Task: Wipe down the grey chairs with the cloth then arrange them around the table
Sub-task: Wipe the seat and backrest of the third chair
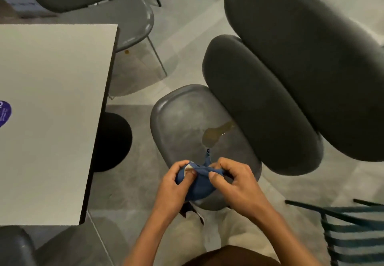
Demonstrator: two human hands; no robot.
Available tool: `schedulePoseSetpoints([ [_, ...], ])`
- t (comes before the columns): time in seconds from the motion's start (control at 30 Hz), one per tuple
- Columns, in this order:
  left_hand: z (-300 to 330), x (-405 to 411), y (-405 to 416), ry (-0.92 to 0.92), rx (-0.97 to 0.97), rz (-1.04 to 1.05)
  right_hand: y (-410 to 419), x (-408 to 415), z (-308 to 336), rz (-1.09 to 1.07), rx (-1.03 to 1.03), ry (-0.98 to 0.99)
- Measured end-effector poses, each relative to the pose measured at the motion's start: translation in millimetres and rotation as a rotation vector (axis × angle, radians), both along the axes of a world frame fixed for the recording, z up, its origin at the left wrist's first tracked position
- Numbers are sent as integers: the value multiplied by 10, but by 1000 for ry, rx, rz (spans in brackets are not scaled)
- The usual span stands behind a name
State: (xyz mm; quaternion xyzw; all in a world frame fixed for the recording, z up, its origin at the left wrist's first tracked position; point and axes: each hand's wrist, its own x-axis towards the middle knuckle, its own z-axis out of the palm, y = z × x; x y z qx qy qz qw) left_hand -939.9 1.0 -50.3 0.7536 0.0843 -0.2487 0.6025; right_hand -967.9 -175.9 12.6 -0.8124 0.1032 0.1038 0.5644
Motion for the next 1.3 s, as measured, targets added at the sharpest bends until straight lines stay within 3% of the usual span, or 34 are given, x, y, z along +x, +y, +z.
schedulePoseSetpoints([
  [0.4, 25, 24, -304, -44, -1, -166, -168, -248, -32, -166, -47, -49],
  [0.8, -378, 547, -180, -62, 29, -340, -17, -159, -533, -496, 5, 146],
  [1.07, -1041, 1040, -15, -24, 128, -408, 197, 247, -1408, -626, 41, 258],
  [1.3, -2216, 1314, -167, -33, 332, -473, 53, 542, -2680, -658, 9, 469],
])
